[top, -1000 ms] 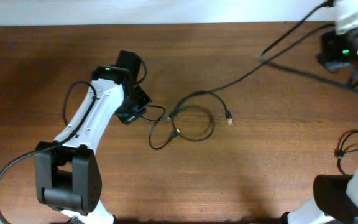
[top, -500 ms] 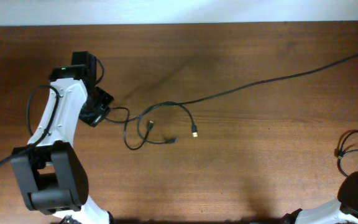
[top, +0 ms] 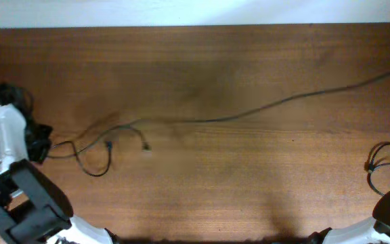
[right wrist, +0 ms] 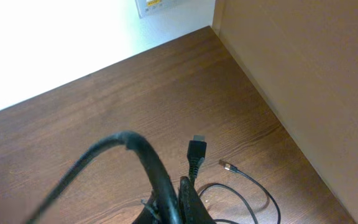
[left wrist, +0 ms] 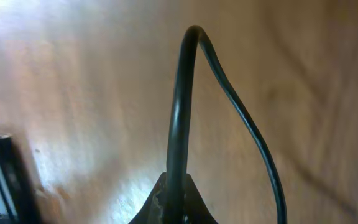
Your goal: Untangle cables
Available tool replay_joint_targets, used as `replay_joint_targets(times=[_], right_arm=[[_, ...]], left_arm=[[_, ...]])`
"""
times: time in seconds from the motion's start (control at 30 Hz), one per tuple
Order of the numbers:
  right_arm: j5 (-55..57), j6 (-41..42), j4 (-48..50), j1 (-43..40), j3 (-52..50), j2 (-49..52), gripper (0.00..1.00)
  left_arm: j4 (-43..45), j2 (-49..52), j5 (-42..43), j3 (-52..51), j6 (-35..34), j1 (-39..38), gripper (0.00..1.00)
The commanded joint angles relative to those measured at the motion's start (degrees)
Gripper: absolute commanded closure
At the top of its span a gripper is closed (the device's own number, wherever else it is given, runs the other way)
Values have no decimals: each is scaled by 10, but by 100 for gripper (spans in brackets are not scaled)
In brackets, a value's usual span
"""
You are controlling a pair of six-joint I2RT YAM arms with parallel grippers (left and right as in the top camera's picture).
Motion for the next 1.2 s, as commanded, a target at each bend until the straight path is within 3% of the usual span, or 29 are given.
replay_joint_targets(times=[0.0, 0.17, 0.33, 0.67, 1.07, 1.1, 1.13, 1.17], right_arm=[[1, 8, 3, -6, 8, 10, 96], [-25, 8, 5, -5, 8, 11, 96], [-58, 8, 27, -5, 8, 35, 96], [-147, 9, 173, -4, 8, 154, 96], [-138, 8, 121, -4, 2, 298, 96], [-138, 8, 116, -4, -1, 303, 93], [-138, 9, 112, -4, -4, 307, 82], [-138, 9, 108, -4, -10, 311, 59]], left_arm=[[-8, 5, -32, 2, 10, 51, 100], [-9, 5, -14, 2, 45, 69, 100], [10, 5, 94, 2, 170, 27, 100], [28, 5, 118, 2, 316, -228, 100], [78, 5, 118, 2, 347, -496, 100], [85, 5, 118, 2, 347, -511, 100], [89, 5, 118, 2, 347, -523, 100], [92, 5, 118, 2, 347, -531, 100]])
